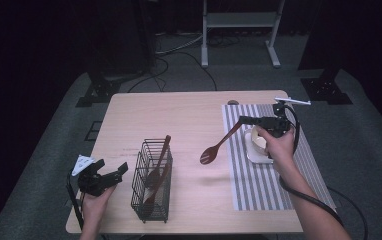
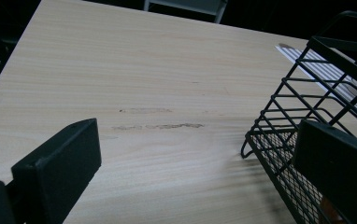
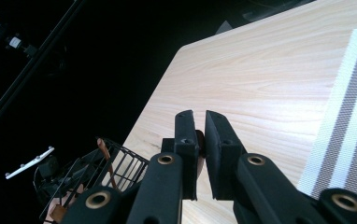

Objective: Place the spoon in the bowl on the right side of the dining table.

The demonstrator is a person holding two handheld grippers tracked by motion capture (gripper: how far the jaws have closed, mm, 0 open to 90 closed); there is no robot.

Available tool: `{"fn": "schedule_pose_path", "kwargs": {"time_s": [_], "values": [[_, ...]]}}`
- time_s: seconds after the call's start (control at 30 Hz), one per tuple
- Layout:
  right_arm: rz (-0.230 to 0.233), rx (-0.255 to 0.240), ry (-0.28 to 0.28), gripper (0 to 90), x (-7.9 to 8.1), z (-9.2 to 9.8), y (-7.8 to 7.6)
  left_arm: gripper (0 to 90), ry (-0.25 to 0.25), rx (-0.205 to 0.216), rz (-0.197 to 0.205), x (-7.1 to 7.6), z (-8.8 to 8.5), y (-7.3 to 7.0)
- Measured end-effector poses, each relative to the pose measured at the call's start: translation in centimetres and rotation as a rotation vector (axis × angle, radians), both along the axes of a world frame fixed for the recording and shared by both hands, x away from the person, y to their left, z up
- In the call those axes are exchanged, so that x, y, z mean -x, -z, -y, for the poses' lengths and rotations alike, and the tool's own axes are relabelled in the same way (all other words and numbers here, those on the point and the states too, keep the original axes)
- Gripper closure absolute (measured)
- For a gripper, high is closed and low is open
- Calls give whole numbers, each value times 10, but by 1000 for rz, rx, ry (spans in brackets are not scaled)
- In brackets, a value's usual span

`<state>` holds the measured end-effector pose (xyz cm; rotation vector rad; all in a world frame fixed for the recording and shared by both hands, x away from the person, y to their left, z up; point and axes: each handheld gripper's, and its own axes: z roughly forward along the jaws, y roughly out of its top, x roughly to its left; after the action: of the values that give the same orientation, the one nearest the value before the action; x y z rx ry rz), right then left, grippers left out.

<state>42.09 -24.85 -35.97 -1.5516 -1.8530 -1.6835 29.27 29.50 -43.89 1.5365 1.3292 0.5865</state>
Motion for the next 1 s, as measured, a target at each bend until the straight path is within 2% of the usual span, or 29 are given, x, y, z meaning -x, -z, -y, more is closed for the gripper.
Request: {"fn": "schedule_pose_path", "kwargs": {"time_s": [0.37, 1.0], "values": [[-7, 3, 43, 833, 1, 18, 6, 2, -2, 3, -2, 0, 1, 0], [-15, 15, 89, 833, 4, 39, 9, 2, -3, 2, -1, 0, 1, 1]]}}
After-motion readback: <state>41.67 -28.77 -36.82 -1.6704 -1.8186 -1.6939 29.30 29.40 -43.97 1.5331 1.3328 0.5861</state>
